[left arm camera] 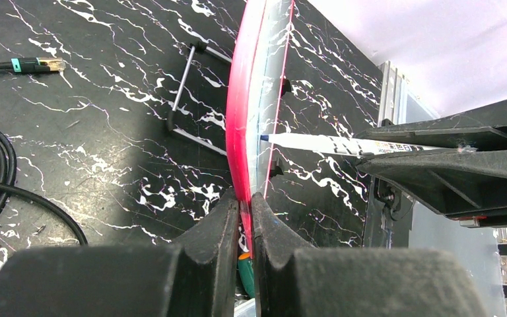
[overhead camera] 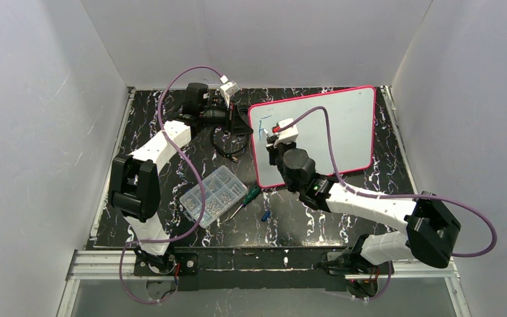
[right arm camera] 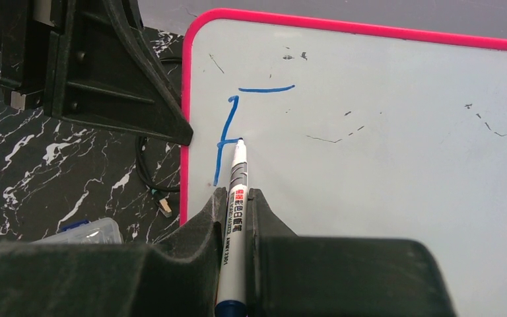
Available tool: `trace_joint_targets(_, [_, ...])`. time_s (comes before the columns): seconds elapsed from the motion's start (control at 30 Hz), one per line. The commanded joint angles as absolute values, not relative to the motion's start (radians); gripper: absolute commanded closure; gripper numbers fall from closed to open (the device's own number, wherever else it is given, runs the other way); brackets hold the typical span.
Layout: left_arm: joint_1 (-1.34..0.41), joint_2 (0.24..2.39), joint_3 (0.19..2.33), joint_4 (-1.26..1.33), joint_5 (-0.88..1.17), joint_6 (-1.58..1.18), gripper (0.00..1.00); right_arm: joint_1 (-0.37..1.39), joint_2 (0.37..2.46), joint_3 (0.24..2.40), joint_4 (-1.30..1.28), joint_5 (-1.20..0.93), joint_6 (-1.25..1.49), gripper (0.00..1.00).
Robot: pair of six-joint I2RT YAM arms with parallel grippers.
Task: Write a sentence on the whiteboard
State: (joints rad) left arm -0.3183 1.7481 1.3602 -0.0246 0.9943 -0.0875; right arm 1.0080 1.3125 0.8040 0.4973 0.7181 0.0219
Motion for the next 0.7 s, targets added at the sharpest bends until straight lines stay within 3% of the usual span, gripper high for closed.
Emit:
trace_joint_targets(0.0, [-0.337, 1.68, 1.352, -0.074, 1.034, -0.061, 1.0, 1.002, 1.261, 0.814, 0.534, 0.703, 0.01, 0.99])
trace_joint_targets(0.67, [-0.336, 1.679, 1.352, -0.073, 1.037, -0.061, 1.0, 0.974, 1.216, 0.759, 0.514, 0.725, 0.035, 0.99])
